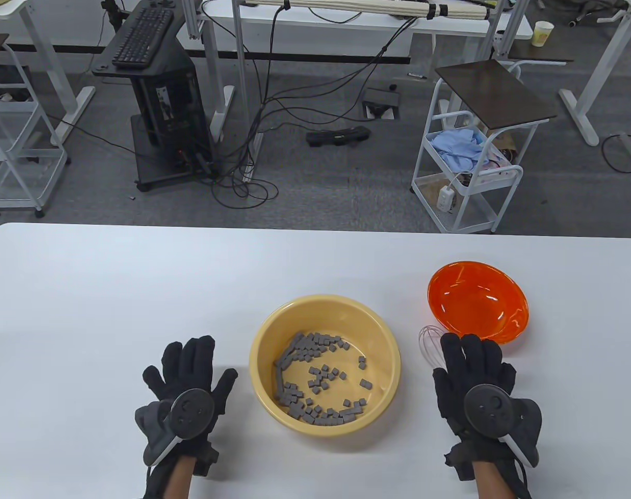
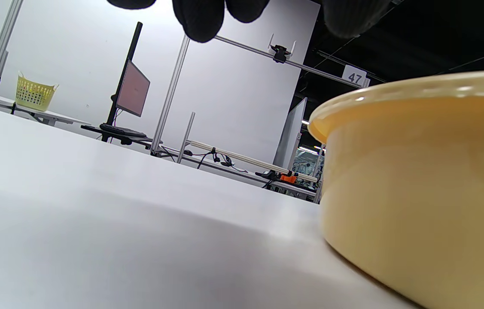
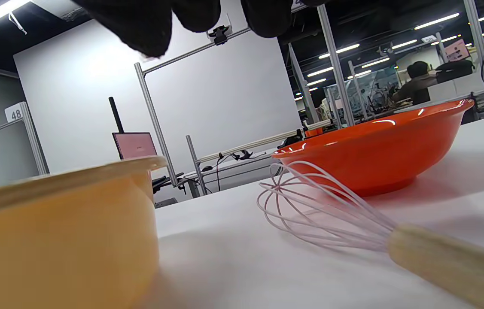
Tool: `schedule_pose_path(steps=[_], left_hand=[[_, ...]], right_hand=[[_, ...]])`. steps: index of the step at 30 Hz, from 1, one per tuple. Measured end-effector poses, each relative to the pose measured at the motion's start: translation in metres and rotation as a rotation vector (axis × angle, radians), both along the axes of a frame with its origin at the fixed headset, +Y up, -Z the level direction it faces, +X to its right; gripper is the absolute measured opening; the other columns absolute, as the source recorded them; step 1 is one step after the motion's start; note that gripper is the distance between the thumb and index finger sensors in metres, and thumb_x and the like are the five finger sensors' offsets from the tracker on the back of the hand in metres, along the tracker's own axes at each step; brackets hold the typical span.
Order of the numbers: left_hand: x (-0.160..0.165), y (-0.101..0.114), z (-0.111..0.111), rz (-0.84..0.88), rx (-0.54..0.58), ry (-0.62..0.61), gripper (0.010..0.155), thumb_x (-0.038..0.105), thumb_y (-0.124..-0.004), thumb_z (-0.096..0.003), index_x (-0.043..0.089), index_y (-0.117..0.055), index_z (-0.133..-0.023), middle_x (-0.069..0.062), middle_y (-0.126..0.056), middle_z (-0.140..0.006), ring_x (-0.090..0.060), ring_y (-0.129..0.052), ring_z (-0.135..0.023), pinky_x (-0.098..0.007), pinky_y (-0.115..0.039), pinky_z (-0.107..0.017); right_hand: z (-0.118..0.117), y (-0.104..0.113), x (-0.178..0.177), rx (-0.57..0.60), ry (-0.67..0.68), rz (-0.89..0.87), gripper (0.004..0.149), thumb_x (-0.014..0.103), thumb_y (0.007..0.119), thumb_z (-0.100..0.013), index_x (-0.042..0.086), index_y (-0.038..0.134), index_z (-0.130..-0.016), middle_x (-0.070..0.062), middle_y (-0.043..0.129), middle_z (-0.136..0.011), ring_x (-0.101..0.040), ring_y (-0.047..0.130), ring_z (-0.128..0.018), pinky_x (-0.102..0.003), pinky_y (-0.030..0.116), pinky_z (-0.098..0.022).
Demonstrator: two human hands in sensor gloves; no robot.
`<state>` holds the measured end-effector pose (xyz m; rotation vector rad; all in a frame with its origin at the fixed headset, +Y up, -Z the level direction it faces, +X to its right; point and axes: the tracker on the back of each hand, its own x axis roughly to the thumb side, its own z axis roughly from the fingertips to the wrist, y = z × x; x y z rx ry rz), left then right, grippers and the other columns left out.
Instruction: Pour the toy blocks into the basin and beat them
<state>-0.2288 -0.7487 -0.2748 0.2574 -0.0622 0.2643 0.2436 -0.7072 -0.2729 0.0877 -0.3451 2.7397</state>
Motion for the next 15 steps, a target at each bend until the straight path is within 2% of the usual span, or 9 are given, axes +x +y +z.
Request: schedule_pose_path(steps=[5,7,15], left_hand=[[0.001,-0.003,-0.002,-0.026,-0.008,-0.007,0.074,0.055,-0.053,-0.0683,0.011,-0.031,-0.123,-0.028,-0.037,-0.128,-0.064,-0.026,-0.115,-0.090,-0.020,-0.063],[0.001,-0.004,-0.003,-0.034,-0.020,-0.006,0.073,0.055,-0.053,-0.0684,0.011,-0.031,-0.123,-0.028,-0.036,-0.128,-0.065,-0.026,-0.114,-0.090,-0.020,-0.063],[0.008,-0.001,-0.004,-0.058,-0.038,-0.010,0.073,0.055,-0.053,-0.0687,0.011,-0.031,-0.123,-0.028,-0.035,-0.128,-0.065,-0.026,-0.115,-0.090,-0.020,-0.063]], right_hand=[[0.003,-0.016,0.000,0.028,0.000,0.030,0.064,0.044,0.067,-0.066,0.024,0.034,-0.118,-0.023,0.029,-0.123,-0.055,0.016,-0.108,-0.080,0.016,-0.071],[0.004,-0.017,0.001,-0.008,0.016,0.018,0.064,0.044,0.066,-0.066,0.024,0.033,-0.118,-0.023,0.028,-0.123,-0.055,0.014,-0.108,-0.080,0.014,-0.071],[0.002,-0.024,0.004,0.003,0.031,0.036,0.065,0.045,0.066,-0.066,0.024,0.032,-0.117,-0.022,0.027,-0.123,-0.054,0.014,-0.108,-0.080,0.014,-0.071]])
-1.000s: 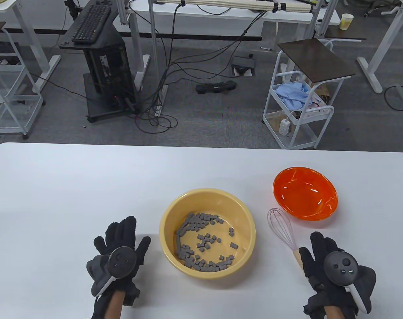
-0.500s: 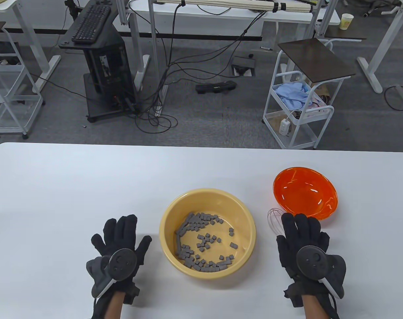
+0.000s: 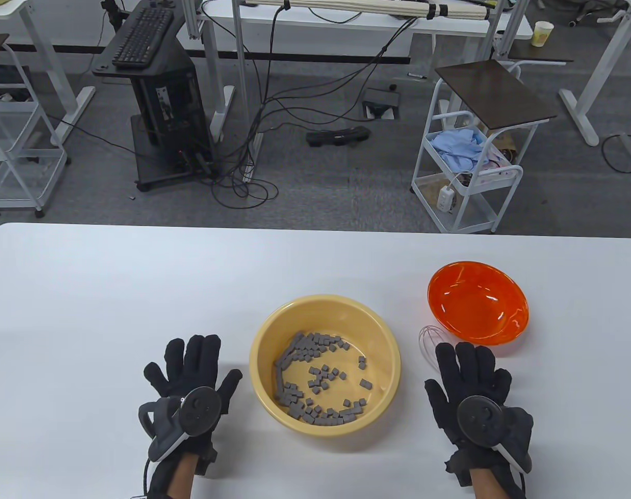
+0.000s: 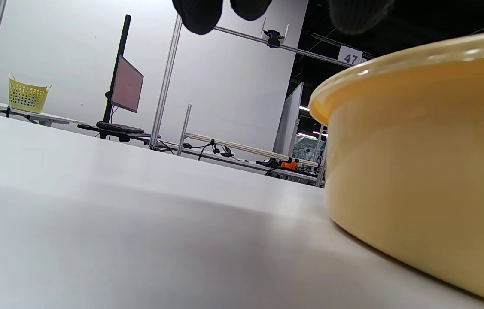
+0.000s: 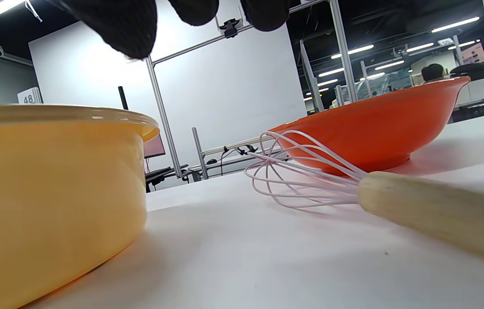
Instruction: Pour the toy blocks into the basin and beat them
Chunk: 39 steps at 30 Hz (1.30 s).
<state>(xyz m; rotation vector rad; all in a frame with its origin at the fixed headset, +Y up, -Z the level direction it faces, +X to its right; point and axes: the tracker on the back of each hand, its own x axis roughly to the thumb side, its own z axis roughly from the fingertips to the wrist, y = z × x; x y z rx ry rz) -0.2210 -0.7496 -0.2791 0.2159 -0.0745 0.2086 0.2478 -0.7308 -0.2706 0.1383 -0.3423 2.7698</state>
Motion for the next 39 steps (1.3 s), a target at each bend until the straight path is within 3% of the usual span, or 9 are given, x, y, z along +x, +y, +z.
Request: schedule_pose_path(steps=[39], left_hand=[[-0.007,-0.006,0.001,-0.105,-0.029,0.024,0.073,0.055,-0.053,-0.0679,0.013,-0.031,-0.123,-0.025,-0.035,-0.129,-0.063,-0.029,-0.115,-0.090,-0.019,-0.064]], right_hand=[[0.002,0.000,0.006,0.052,-0.010,-0.018,0.067,0.048,0.064,-0.066,0.023,0.028,-0.117,-0.022,0.023,-0.124,-0.054,0.012,-0.108,-0.080,0.012,-0.070]])
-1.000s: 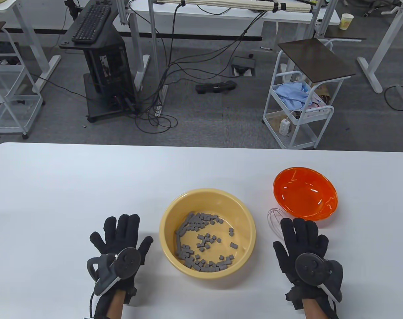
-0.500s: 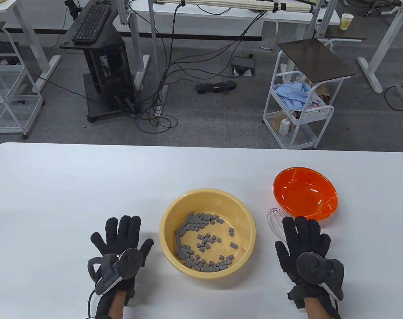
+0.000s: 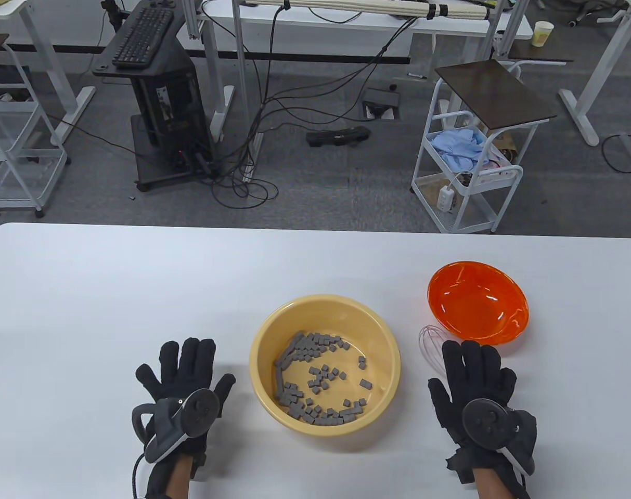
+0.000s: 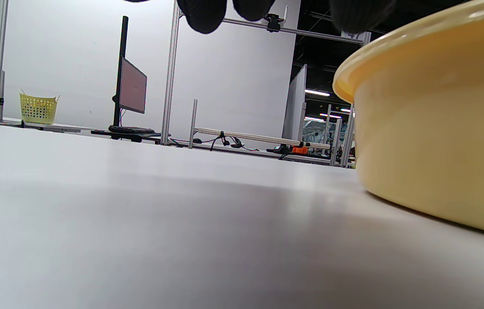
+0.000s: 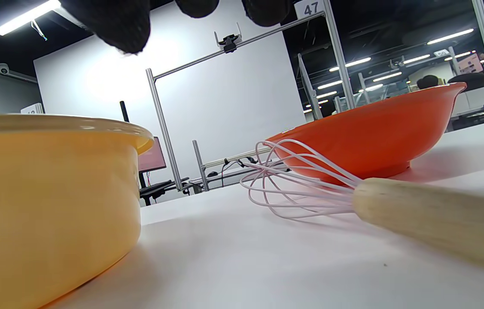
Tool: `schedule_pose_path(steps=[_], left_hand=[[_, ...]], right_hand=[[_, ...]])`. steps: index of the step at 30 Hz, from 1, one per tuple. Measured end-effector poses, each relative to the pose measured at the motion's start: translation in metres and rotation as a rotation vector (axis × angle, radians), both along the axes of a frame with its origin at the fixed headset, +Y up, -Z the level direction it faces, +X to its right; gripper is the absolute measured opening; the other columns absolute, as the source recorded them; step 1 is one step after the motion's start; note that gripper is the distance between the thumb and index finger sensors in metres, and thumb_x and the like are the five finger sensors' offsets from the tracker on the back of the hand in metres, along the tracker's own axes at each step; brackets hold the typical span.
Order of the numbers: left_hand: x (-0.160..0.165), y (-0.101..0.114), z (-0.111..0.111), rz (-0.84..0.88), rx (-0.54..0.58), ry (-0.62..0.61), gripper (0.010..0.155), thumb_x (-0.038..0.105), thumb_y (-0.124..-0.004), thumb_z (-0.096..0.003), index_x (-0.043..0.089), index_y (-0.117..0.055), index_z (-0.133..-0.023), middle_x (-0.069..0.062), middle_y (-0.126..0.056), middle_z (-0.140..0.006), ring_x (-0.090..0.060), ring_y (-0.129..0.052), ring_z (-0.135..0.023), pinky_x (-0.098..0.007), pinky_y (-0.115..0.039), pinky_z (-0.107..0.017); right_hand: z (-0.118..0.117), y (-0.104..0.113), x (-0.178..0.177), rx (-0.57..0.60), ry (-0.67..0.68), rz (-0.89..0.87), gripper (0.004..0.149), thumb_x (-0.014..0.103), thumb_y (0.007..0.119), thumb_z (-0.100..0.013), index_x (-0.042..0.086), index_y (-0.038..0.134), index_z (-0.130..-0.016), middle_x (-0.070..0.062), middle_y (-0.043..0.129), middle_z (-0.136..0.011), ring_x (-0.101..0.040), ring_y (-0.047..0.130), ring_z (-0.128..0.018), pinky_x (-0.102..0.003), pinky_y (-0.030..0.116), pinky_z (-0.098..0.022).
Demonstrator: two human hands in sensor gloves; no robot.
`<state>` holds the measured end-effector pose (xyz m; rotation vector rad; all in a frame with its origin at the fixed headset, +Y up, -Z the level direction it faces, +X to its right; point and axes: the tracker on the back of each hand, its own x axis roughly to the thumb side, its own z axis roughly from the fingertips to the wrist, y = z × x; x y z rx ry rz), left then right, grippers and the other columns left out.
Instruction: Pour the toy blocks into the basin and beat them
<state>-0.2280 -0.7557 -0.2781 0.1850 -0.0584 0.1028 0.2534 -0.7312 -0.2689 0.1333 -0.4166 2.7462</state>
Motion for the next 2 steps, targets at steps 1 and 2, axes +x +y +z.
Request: schedule_pose_path(steps=[1,2], left_hand=[[-0.0001,0.0002,0.0000,-0.001,0.000,0.000,0.073,0.055,-0.054,-0.0679,0.013,-0.031,-0.123,-0.025,-0.035,-0.129,-0.063,-0.030,-0.116,-0.090,-0.019,-0.064],[-0.0003,0.0008,-0.0001,0.001,0.000,0.000,0.073,0.055,-0.053,-0.0680,0.013,-0.031,-0.123,-0.025,-0.035,-0.130,-0.063,-0.030,-0.116,-0.090,-0.019,-0.064]], right_hand=[[0.0002,0.0001,0.0000,0.001,0.000,0.000,0.067,0.048,0.064,-0.066,0.023,0.028,-0.117,-0.022,0.023,-0.124,-0.054,0.012,-0.108,-0.080,0.012,-0.070],[0.0004,0.0003,0.0002,-0.001,-0.002,-0.002,0.067,0.048,0.064,-0.066,0.023,0.029,-0.117,-0.022,0.023,-0.124,-0.054,0.013,-0.108,-0.080,0.012,-0.070]])
